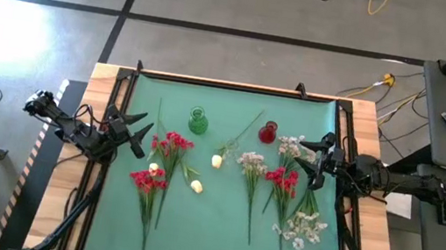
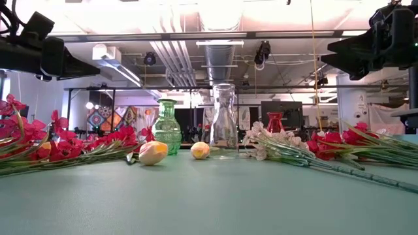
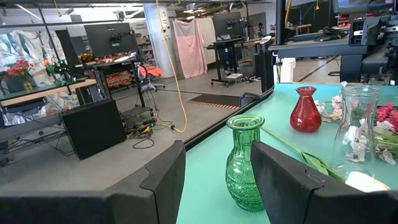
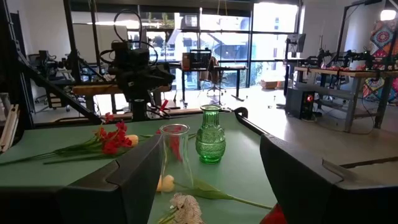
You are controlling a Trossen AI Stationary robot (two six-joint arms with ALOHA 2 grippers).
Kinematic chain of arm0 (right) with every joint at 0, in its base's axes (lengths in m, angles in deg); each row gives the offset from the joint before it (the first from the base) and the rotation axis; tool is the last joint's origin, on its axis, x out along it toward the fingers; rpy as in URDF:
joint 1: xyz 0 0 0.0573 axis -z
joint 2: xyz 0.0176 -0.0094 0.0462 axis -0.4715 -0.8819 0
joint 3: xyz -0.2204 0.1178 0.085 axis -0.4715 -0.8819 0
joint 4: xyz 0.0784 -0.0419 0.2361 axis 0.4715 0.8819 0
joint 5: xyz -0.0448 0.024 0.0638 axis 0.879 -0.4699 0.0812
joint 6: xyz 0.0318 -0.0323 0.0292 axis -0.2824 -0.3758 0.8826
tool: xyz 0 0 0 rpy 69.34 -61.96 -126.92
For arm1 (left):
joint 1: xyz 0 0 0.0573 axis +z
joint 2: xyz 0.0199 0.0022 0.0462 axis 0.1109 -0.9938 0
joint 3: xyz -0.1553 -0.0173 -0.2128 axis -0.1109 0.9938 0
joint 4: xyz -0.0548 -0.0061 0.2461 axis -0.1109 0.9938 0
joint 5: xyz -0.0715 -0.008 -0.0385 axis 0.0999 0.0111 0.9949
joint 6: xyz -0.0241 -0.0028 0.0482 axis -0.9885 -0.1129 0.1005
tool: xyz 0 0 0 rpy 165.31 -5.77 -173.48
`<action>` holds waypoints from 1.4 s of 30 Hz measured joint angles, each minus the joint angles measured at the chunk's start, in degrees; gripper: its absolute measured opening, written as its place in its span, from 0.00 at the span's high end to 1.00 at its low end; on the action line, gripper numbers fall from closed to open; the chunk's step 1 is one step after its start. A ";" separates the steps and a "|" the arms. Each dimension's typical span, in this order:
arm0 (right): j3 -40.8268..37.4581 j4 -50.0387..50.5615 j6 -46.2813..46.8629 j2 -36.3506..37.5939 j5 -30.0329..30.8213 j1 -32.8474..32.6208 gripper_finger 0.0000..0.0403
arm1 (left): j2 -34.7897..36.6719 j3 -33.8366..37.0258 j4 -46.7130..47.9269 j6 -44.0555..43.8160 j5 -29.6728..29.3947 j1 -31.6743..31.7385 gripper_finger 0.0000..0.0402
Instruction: Sort flowers into vase by color
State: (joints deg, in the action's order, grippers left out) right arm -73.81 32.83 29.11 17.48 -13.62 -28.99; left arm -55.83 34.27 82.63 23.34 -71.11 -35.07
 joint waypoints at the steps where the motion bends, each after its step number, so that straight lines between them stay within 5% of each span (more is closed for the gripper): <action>1: 0.02 0.00 0.00 -0.01 0.00 0.00 0.35 | -0.01 0.00 0.00 0.00 0.01 0.00 0.58; 13: 0.02 0.00 0.52 0.00 0.00 0.00 0.35 | -0.01 -0.02 -0.01 0.00 0.00 0.00 0.58; 17: 0.02 -0.03 22.38 -0.02 0.08 0.00 0.35 | -0.01 0.02 -0.78 -1.62 0.11 0.00 0.58; 20: 0.01 -1.44 30.23 -0.01 2.68 0.08 0.35 | 0.01 0.02 -5.31 -14.96 2.64 0.00 0.58; 25: 0.00 -1.99 31.05 -0.02 4.15 0.11 0.35 | 0.01 0.03 -8.79 -31.49 3.04 0.00 0.58; 37: 0.00 -0.59 31.53 -0.02 13.14 0.13 0.35 | -0.01 0.00 -11.46 -36.43 -0.08 0.02 0.58; 42: 0.00 -4.34 31.78 -0.39 9.59 0.08 0.35 | -0.01 0.00 -11.49 -37.01 -2.18 0.04 0.58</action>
State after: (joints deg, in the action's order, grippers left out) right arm -73.81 28.49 60.89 17.08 -4.03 -28.92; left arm -55.84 34.27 71.15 -13.66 -73.29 -35.03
